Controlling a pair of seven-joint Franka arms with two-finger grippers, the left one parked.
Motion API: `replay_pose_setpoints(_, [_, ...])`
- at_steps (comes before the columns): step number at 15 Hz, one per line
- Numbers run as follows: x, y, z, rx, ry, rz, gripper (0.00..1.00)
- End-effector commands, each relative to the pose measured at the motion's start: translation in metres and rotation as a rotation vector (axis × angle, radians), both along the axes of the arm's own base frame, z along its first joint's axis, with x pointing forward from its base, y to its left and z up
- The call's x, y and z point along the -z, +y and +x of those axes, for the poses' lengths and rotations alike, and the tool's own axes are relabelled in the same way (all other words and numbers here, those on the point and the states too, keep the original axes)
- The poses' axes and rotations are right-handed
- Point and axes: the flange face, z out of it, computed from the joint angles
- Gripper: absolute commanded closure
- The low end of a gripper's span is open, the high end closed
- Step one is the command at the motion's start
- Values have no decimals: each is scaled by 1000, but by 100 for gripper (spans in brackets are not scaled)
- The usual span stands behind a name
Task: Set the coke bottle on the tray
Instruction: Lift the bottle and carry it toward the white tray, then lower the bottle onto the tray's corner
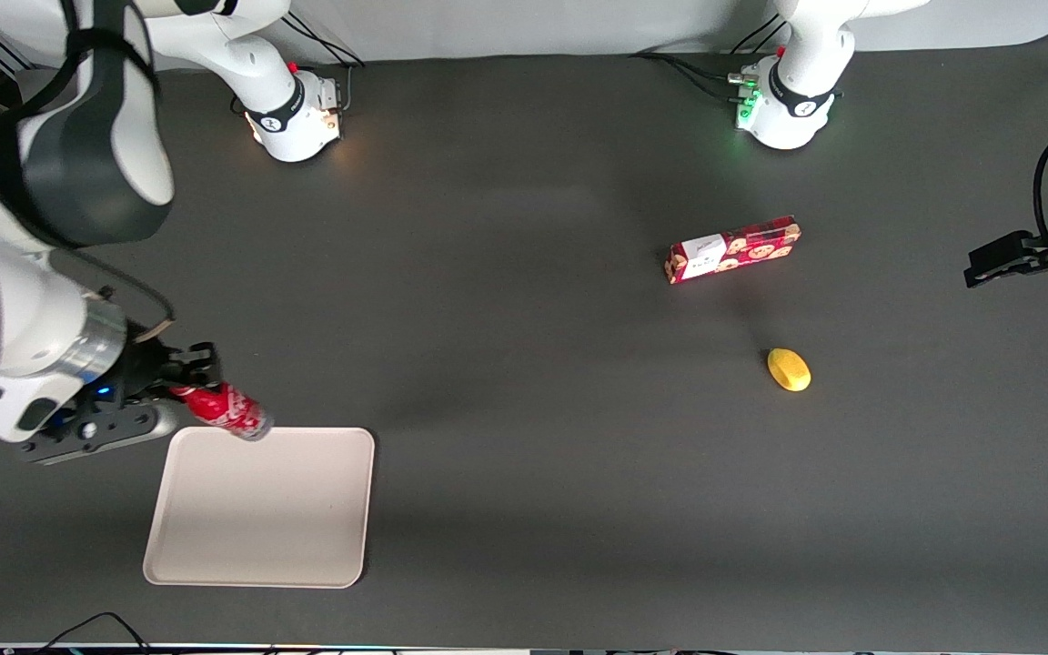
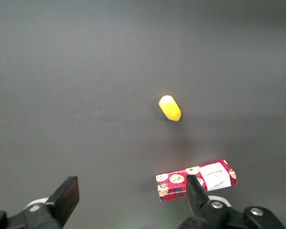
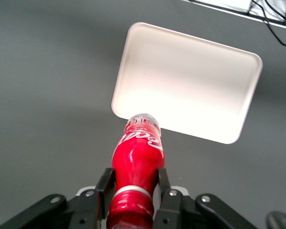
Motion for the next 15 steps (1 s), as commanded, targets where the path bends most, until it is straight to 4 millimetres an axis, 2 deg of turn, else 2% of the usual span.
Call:
replay_pose_setpoints(1, [24,-48,8,-43,37,9,100])
replay_pose_setpoints(3, [47,-86,13,-48,24,-2,100])
replay_pose_setpoints(4, [63,-97,14,-65,15,-3,100])
replay_pose_setpoints(8, [99,-151,11,-102,-26,-19,100])
replay_pose_setpoints(12, [143,-189,10,-153,-101,19,100])
replay_pose_setpoints(15, [156,-208,8,-187,-94,26,100])
